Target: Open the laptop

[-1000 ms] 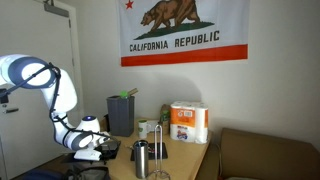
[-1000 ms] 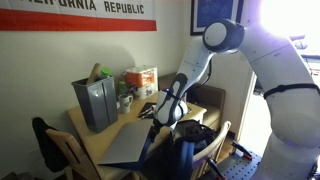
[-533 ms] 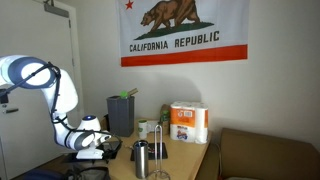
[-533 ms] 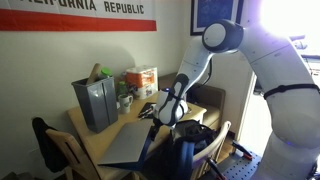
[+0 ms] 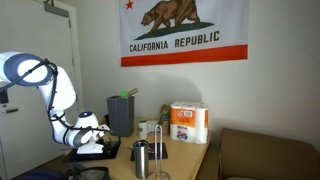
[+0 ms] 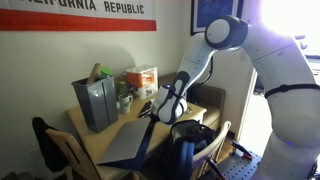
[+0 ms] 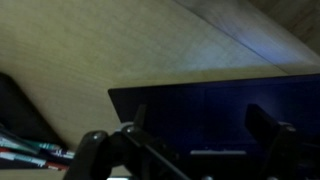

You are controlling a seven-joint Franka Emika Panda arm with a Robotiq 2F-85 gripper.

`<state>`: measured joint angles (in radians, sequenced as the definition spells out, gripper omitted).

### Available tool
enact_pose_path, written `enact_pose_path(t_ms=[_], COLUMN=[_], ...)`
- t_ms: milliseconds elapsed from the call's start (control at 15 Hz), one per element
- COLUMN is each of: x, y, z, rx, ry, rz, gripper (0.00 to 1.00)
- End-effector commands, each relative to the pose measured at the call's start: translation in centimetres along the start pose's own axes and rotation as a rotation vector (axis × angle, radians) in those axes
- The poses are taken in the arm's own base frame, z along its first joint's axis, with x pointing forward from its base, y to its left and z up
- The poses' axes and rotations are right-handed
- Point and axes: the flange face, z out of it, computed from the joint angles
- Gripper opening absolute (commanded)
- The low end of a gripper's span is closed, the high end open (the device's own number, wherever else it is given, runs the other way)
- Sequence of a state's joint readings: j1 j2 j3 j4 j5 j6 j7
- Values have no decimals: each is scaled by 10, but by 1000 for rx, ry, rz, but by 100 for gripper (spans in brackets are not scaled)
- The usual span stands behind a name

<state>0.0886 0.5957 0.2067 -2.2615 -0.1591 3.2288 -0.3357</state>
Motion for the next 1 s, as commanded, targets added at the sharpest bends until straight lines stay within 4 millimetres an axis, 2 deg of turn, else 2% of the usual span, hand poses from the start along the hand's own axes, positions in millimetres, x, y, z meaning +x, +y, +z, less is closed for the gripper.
enact_pose_path(t_ms=[0,267,467,933], x=[14,10,20,86], y=[-5,-7,-6,-16], z=[-26,-22,-23,-32], rx=[-29,-34,-40,-36], ry=[115,155,209,302], rz=[32,49,43,-83], gripper=[100,100,100,100])
